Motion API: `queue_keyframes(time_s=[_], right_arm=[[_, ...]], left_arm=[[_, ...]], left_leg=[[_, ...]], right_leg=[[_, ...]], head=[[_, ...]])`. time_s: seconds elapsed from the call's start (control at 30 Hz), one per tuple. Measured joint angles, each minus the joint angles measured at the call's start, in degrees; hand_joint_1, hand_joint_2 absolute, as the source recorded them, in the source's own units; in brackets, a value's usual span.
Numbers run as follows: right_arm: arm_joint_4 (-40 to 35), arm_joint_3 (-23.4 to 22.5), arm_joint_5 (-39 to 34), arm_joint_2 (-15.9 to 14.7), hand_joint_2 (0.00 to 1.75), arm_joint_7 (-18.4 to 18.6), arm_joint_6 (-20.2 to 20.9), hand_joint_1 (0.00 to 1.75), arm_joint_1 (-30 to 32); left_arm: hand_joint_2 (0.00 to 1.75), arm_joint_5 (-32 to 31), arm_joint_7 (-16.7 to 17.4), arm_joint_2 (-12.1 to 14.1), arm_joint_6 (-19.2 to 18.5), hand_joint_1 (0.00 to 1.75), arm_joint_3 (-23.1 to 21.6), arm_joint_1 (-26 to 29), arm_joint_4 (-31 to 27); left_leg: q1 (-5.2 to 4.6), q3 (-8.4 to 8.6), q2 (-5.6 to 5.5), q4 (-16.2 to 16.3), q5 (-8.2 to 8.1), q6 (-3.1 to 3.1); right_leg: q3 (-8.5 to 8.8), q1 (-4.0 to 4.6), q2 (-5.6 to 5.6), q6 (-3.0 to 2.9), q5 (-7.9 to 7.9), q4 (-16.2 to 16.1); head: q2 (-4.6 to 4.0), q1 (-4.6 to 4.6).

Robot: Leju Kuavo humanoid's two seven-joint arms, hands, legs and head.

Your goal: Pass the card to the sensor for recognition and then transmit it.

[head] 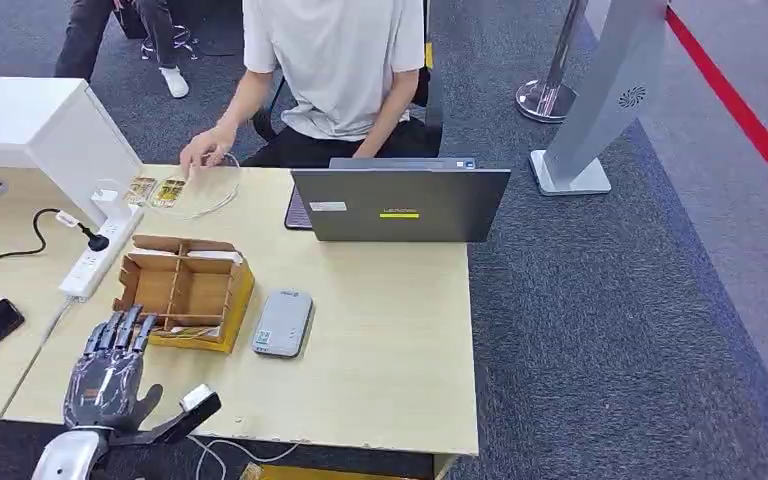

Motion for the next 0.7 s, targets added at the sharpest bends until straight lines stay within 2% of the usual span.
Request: queue_keyframes(time_s=[0.13,0.4,0.7], right_arm=[[0.0,0.0,0.5,0.0,1.75,0.0,0.2,0.0,0.0],[-0.2,0.0,3.0,0.0,1.75,-0.1,0.2,0.0,-0.1],[-0.2,0.0,4.6,0.0,1.75,0.0,0.2,0.0,-0.1]], left_arm=[[1.75,-0.2,-0.3,-0.7,0.2,0.0,0.3,-1.2,1.4],[1.75,1.2,-0.3,-1.5,-0.6,0.0,0.0,-7.1,3.0],[1.75,3.7,0.2,-2.2,-2.2,0.0,-2.8,-11.1,4.0]], left_leg=[[0.0,0.0,-0.01,0.0,0.0,0.0],[0.0,0.02,-0.02,0.0,0.0,0.0],[-0.01,0.01,-0.02,0.0,0.01,0.0]], right_leg=[[-0.02,0.0,0.0,0.0,0.0,0.0],[-0.02,0.0,-0.02,-0.01,0.01,0.0],[-0.02,0.0,-0.01,-0.01,0.01,0.0]], head=[[0.0,0.0],[0.0,0.0],[0.0,0.0]])
